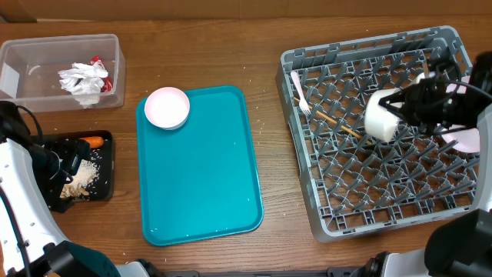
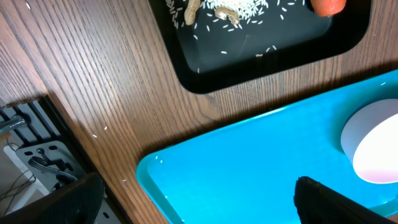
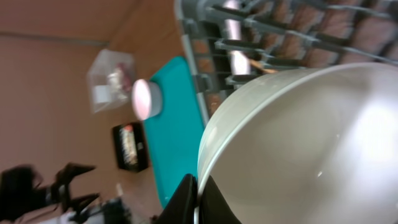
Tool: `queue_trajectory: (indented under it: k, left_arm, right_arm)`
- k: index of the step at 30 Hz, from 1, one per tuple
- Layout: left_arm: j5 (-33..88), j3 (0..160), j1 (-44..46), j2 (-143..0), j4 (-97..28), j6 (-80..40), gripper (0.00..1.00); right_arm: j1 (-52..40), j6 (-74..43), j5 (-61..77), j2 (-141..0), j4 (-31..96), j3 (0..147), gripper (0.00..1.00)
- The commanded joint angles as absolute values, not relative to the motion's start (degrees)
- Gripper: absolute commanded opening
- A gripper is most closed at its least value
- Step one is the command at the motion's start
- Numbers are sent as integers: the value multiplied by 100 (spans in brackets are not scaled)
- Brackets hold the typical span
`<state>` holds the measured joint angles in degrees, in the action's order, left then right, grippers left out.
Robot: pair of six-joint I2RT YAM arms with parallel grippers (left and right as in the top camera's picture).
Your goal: Sort waste into correct bins and load items into the dishwasher rack
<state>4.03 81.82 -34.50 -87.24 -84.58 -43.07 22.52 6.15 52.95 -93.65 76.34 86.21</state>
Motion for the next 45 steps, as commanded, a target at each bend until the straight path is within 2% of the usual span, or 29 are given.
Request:
queue_trajectory:
  k: [1,9,24,34,45]
  left_arm:
    - [388,8169,-3448,-8733,-8458,-4222,100]
    - [388,8169,-3448,-8733,-8458,-4222,100]
    - [388,8169,-3448,-8733,-8458,-4222,100]
    - [388,8169,-3448,-8733,-8458,-4219,100]
    - [388,8169,-3448,-8733,-8458,-4219,100]
  right_arm:
    - [2285,1625,6672,-9292,7474,8243,4]
    - [2296,1651,7126,-9356,6464,7535,4]
    - [3122,1590,7022,-9358,6346,7356,4]
    - [3164,1632,7262,-9358,5852,6823,4]
    - [3164,1621,6820,-9360,5859,6788,4]
